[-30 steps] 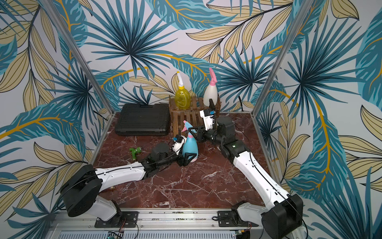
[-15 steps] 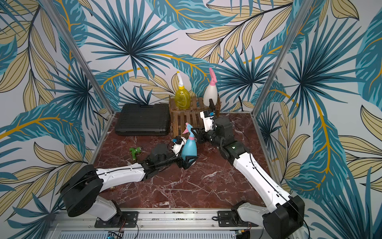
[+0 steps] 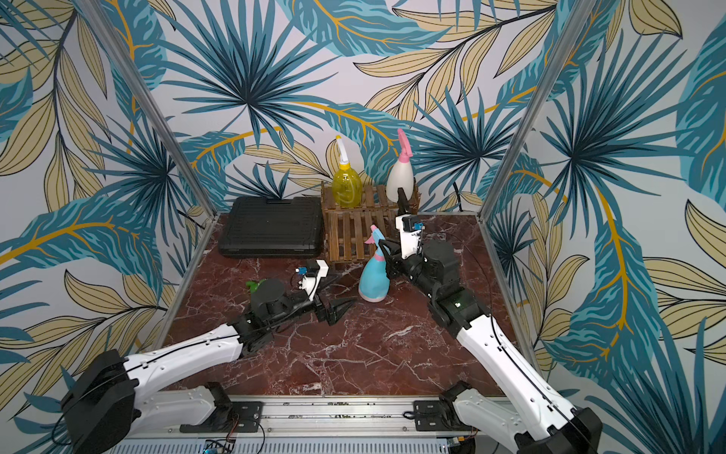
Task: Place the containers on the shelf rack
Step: 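Place the container on the shelf.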
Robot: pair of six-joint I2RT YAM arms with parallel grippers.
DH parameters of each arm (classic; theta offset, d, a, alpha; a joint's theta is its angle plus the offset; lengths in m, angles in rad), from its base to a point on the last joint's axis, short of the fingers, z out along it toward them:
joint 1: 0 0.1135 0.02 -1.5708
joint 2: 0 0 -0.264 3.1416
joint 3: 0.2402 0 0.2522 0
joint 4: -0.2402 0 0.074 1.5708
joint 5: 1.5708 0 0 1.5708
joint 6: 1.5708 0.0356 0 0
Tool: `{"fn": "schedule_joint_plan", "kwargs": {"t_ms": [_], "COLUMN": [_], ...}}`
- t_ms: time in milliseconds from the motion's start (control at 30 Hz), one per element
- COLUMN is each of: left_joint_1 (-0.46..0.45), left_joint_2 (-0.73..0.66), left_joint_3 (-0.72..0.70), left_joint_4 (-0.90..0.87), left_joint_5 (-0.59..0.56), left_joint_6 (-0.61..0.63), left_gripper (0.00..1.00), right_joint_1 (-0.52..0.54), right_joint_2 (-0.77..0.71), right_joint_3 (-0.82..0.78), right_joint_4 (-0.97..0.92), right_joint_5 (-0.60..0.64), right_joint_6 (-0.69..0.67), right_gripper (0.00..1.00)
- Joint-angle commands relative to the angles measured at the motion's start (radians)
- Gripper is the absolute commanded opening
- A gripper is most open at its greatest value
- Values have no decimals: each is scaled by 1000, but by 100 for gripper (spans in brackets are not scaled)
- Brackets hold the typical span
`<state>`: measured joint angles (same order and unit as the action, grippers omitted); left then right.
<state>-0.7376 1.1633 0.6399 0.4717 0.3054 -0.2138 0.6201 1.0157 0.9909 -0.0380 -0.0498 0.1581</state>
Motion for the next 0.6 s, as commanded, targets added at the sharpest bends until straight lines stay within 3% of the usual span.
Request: {"fn": "schedule_joint_plan", "kwargs": {"t_ms": [0,233,567], "left_joint_1": [69,174,197], "left_joint_2": [-90,-153,-154], "left_joint_3": [-1,7,-24], "left_joint_4": [-209,-346,-305], "left_joint_5": [-62,-96,-87], "left_joint_6": [62,133,145], "left_gripper": [100,100,100], "right_joint_1": [50,160,162], "right_joint_2": [-19,62,287], "right_joint_3": [-28,-28,83], "right_joint_4": [148,368,450], "right_joint_5": [132,346,422], "right_joint_6": [-86,-170,-138], "right_gripper": [0,0,0]}}
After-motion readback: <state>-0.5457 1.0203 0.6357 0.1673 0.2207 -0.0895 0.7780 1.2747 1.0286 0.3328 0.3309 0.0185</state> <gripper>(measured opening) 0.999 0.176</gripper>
